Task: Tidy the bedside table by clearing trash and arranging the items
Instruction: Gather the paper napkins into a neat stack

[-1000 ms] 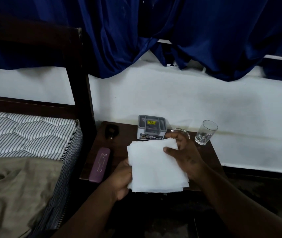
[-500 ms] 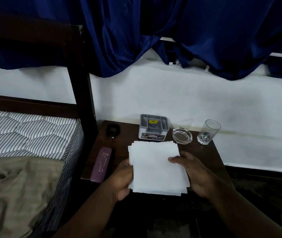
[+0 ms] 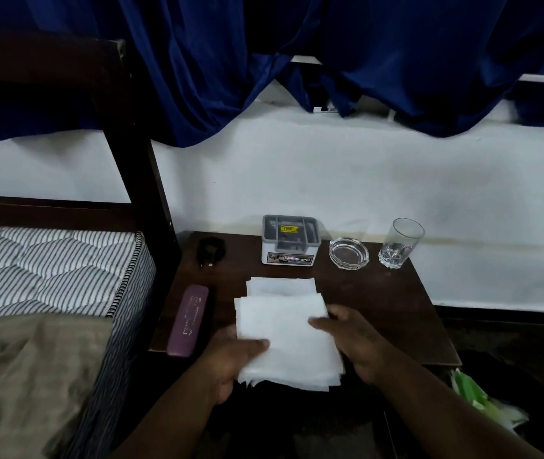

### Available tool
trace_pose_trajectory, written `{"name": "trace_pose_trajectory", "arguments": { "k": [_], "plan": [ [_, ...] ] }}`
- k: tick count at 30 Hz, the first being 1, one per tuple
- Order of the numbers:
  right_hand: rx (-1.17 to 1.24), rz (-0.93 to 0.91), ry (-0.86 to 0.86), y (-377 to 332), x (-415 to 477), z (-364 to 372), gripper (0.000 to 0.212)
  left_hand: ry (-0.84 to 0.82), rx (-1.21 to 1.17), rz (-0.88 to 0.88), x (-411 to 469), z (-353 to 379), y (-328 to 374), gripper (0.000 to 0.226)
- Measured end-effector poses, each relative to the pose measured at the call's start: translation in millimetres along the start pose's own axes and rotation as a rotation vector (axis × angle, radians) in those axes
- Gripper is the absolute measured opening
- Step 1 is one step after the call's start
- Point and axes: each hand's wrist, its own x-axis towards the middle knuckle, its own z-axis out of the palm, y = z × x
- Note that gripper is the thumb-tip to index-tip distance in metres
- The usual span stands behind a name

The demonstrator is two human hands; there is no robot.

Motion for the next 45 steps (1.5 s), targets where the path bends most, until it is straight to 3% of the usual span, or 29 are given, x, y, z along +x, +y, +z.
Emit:
{"name": "trace_pose_trajectory", "arguments": {
  "k": [4,6,7,13,16,21,24,29,31,34,37,40,42,45],
  "plan": [
    [-0.143,-0.061,0.231,-2,37,-7,0.016,0.064,0.081,0.003,7,-8,-2,0.025],
    [-0.495,-0.141,0.355,-8,58,-14,0.011,0.081,0.121,0.002,10,-12,-4,0.026],
    [-0.641,-0.149,0.383,-11,66,-15,0.02,0.086,0.13,0.003,11,-13,-4,0.026],
    [-0.882,-0.143,0.263,-20,94,1,0.063,0.053,0.16,-0.013,15,-17,-4,0.026],
    [-0.992,-0.139,0.251,-25,105,4,0.066,0.027,0.136,-0.027,17,-17,-5,0.029],
    [-0.885,-0.069,0.253,-27,116,7,0.026,0.029,0.107,-0.037,24,-19,-6,0.034],
    [-0.821,-0.084,0.281,-22,115,12,0.036,0.047,0.116,-0.041,25,-18,-5,0.031],
    [-0.565,-0.231,0.417,-8,107,16,0.021,0.064,0.103,-0.041,23,-19,-4,0.027],
    [-0.448,-0.253,0.429,-3,105,15,0.026,0.059,0.098,-0.042,22,-19,-4,0.027],
    [-0.226,-0.191,0.408,4,104,14,0.054,0.054,0.102,-0.03,20,-19,-3,0.03],
    [-0.161,-0.192,0.378,10,107,11,0.082,0.061,0.096,-0.022,19,-18,-2,0.029],
    [-0.207,-0.285,0.45,1,100,1,0.078,0.071,0.103,-0.011,18,-18,0,0.027],
    [-0.298,-0.43,0.504,-18,87,-7,0.068,0.072,0.097,-0.007,16,-16,2,0.029],
    [-0.333,-0.659,0.499,-55,59,-21,0.07,0.045,0.056,0.01,11,-12,8,0.03]
  ]
}}
